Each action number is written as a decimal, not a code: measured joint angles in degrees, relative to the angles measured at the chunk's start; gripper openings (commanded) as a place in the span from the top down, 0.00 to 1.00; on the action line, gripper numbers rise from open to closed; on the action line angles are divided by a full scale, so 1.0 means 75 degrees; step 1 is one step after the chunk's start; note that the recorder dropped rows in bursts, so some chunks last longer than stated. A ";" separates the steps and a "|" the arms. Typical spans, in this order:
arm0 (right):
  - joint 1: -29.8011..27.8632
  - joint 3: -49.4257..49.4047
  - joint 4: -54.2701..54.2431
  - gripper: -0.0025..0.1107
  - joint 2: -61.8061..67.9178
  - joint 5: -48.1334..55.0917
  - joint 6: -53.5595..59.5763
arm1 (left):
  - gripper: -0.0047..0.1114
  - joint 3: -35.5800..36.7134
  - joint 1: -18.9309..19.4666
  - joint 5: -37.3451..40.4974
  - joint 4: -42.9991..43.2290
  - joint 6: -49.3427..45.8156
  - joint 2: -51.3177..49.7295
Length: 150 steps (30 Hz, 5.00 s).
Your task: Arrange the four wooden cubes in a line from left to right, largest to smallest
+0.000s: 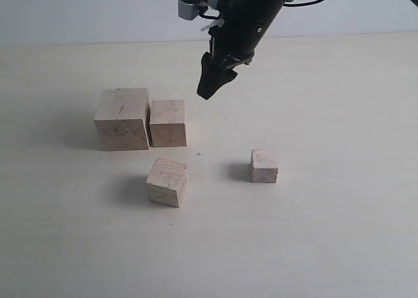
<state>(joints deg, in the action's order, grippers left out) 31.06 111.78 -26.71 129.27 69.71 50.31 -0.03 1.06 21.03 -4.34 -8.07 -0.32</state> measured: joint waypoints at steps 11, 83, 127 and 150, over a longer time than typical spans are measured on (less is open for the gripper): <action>0.0322 -0.1678 -0.1078 0.48 -0.0816 0.0038 0.0344 | 0.96 0.0000 0.0000 0.0000 0.0000 0.0000 0.0000; 0.0683 -0.1783 0.0083 0.55 -0.0818 -0.0127 -0.1406 | 0.96 0.0000 0.0000 0.0000 0.0000 0.0000 0.0000; 0.2290 -0.1783 0.0571 0.29 0.0152 -0.0680 -0.1194 | 0.96 0.0000 0.0000 0.0000 0.0000 0.0000 0.0000; 0.1950 -0.1783 0.1932 0.98 -0.0458 -0.0009 -0.1168 | 0.96 0.0000 0.0000 0.0000 0.0000 0.0000 0.0000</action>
<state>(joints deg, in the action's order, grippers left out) 45.69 98.41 -12.22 125.83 69.64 41.54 -0.03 1.06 21.03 -4.34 -8.07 -0.32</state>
